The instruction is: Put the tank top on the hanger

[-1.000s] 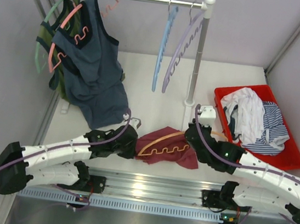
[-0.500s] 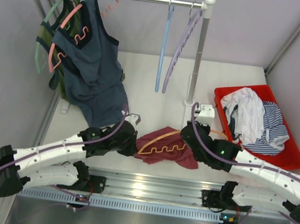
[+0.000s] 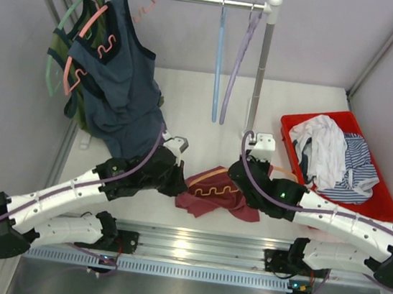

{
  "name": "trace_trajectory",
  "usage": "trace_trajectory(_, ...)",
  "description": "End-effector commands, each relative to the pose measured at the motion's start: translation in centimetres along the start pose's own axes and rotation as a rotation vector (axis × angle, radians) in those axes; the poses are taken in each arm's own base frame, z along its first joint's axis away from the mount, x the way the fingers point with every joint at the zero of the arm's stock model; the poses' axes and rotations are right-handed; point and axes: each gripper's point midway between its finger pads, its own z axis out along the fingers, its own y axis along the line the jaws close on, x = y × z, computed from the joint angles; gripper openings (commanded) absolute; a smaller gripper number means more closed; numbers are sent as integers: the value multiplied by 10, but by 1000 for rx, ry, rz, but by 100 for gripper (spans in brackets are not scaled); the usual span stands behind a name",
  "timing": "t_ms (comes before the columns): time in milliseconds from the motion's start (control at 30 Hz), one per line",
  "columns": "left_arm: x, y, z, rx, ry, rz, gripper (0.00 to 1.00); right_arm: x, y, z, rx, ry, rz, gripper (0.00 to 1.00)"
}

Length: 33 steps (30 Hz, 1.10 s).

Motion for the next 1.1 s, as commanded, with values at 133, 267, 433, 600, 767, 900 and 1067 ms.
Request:
trace_trajectory(133, -37, -26, -8, 28, -50, 60, 0, -54, 19, -15, 1, -112, 55, 0)
trace_trajectory(267, -63, -42, -15, 45, -103, 90, 0, -66, 31, -25, -34, -132, 53, 0)
trace_trajectory(433, -83, -54, -22, 56, -147, 116, 0, -76, 40, -36, -67, -146, 56, 0)
trace_trajectory(600, -100, -71, -33, 98, -179, 124, 0, -85, 47, -47, -86, -163, 49, 0)
trace_trajectory(767, -109, -79, -45, 120, -199, 128, 0, -93, 56, -58, -116, -177, 60, 0)
trace_trajectory(900, -119, -82, -58, 128, -235, 133, 0, -99, 62, -64, -140, -181, 66, 0)
trace_trajectory(1067, -131, -83, -72, 118, -278, 161, 12, -101, 72, -72, -176, -182, 58, 0)
